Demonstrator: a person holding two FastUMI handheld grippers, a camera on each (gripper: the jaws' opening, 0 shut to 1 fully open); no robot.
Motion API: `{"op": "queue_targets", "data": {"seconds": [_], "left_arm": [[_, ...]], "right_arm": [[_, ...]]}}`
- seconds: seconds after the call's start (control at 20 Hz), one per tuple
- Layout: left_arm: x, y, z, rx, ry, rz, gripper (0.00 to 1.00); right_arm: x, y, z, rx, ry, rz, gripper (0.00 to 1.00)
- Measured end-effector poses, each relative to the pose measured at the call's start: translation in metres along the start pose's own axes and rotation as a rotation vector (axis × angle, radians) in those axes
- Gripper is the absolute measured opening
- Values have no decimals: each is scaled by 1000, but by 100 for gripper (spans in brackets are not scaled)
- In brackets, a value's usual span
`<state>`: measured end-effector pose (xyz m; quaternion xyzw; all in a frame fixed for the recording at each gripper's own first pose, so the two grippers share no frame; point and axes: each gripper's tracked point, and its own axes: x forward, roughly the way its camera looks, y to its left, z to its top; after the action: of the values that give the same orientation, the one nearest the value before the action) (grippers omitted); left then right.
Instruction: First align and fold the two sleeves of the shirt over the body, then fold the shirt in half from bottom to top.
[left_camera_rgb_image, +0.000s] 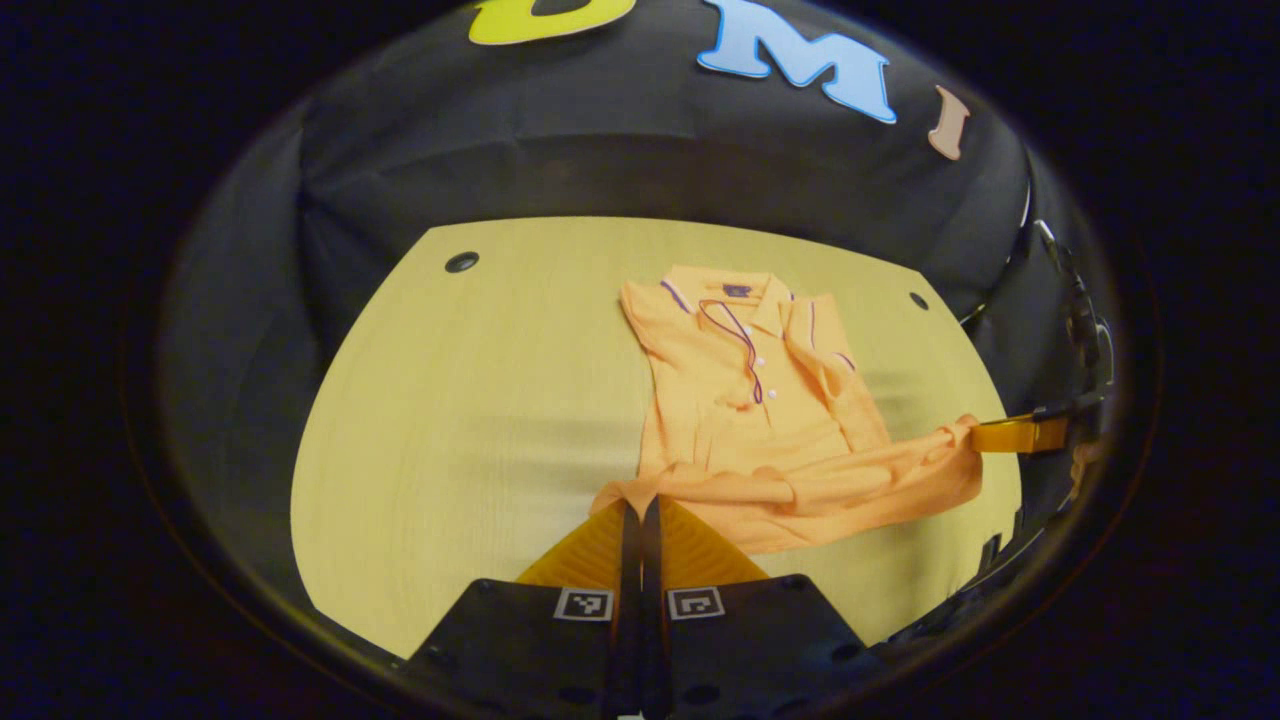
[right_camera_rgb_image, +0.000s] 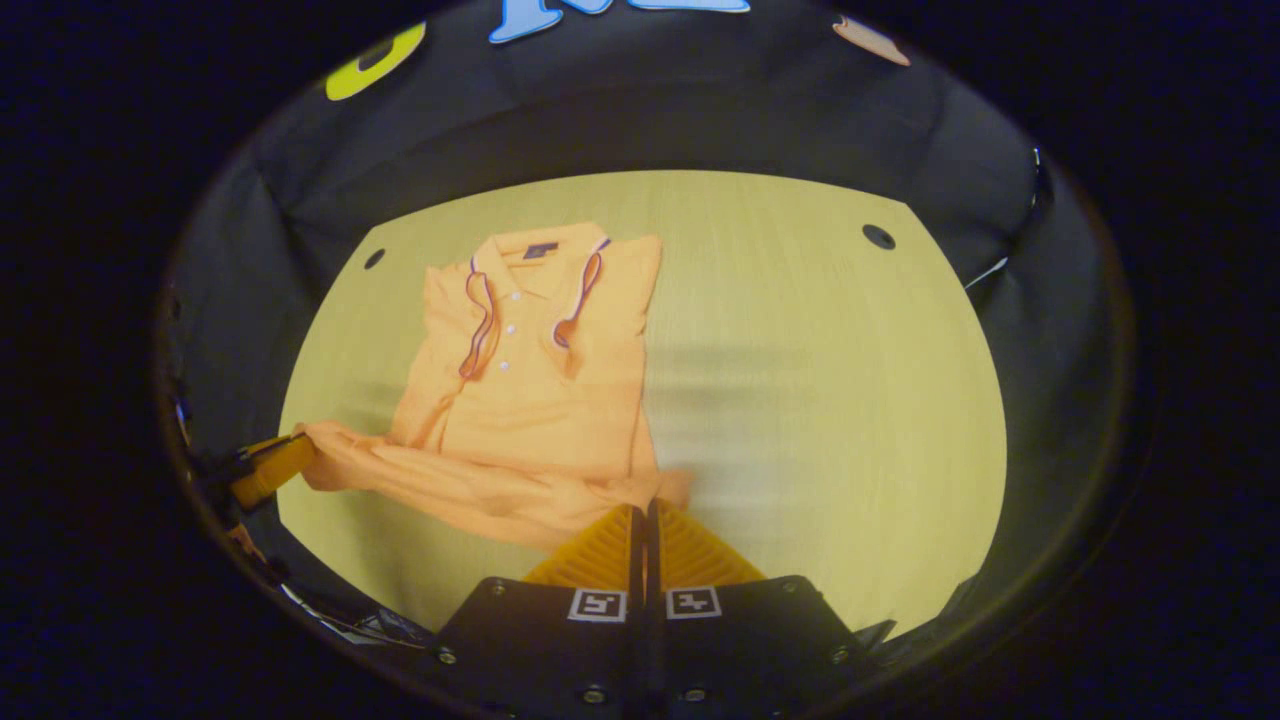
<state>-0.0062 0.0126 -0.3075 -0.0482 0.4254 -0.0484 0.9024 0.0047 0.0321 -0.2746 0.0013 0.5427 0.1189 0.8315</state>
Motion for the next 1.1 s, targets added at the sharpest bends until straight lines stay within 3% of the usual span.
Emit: {"op": "queue_targets", "data": {"seconds": [0.4,0.7,1.1], "left_arm": [[47,17,111,-44,-113,-3,6],[104,24,186,-55,-190,-9,5],[183,31,235,-19,-246,-12,5]], "right_arm": [[24,-4,117,19,-116,21,0],[66,-6,187,63,-196,40,0],[136,-17,246,117,-263,37,0]]}}
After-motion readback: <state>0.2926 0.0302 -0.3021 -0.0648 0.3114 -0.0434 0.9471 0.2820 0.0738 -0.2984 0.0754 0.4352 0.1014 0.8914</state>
